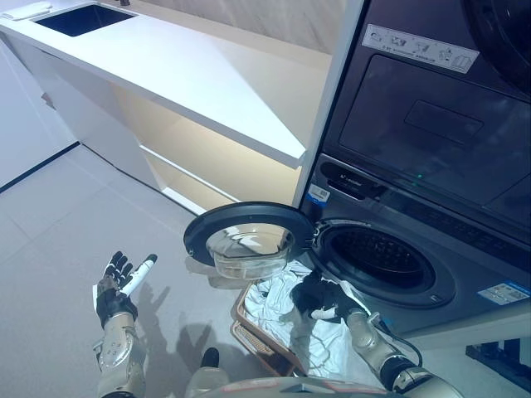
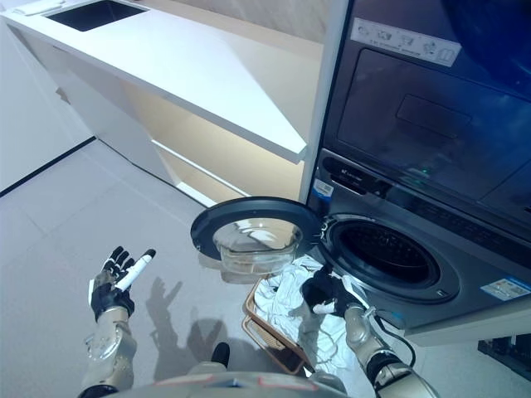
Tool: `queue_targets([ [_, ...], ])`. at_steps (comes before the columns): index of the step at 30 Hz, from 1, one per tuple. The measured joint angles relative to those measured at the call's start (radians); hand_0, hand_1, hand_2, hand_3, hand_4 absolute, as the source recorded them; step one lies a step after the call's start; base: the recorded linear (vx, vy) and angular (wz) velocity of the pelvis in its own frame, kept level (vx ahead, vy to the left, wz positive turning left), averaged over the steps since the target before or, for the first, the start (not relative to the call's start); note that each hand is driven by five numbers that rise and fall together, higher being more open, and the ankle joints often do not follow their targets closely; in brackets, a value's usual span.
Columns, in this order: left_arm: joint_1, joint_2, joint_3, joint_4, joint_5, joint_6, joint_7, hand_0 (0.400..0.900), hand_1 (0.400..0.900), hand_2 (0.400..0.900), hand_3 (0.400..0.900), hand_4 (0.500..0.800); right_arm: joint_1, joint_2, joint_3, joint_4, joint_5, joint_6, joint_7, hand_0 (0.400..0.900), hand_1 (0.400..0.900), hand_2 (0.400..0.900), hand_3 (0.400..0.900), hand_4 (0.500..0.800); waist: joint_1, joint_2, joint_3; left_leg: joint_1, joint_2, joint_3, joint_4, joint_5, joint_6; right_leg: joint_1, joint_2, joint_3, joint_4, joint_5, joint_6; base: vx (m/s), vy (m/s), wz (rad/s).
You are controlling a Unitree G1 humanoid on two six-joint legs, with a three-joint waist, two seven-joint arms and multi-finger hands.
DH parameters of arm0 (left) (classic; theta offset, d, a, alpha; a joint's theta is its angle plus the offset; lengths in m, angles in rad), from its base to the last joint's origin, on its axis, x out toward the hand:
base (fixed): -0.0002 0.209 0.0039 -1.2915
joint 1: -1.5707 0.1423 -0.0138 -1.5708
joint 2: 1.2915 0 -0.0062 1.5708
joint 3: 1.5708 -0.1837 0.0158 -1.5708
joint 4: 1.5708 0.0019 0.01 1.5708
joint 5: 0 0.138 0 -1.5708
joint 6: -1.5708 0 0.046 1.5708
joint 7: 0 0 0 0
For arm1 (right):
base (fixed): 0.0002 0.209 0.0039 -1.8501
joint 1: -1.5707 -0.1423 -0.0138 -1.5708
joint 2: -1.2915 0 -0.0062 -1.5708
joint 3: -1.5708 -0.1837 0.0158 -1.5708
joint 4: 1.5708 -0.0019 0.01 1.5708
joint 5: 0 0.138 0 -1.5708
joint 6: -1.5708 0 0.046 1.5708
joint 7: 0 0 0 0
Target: Put the clothes in the basket into the washing machine.
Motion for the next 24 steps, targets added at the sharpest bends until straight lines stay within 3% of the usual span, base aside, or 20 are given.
queue_targets([
  [19,0.003,0.001,-0.001,-0.004,-0.007,0.000,-0.017,0.900,0.900,0.900,0.900,0.800,-0.008,-0.003,-0.009,0.001,0.001,0.004,-0.015,0.900,0.900,0.900,0.900,0.800,0.000,-0.001,-0.005,-0.026,0.000,0.005,0.002,0.001,-0.002,-0.029,0.000,0.006,0.000,0.001,0.000,-0.01,0.002,0.00],
  [24,0.009,0.005,-0.009,-0.082,-0.007,-0.006,-0.018,0.900,0.900,0.900,0.900,0.800,-0.060,-0.022,-0.009,0.025,0.001,0.015,-0.025,0.900,0.900,0.900,0.900,0.800,0.009,0.007,0.007,-0.095,-0.002,0.004,0.021,0.009,-0.008,-0.089,0.001,0.007,0.001,0.010,-0.011,-0.10,0.025,-0.02],
])
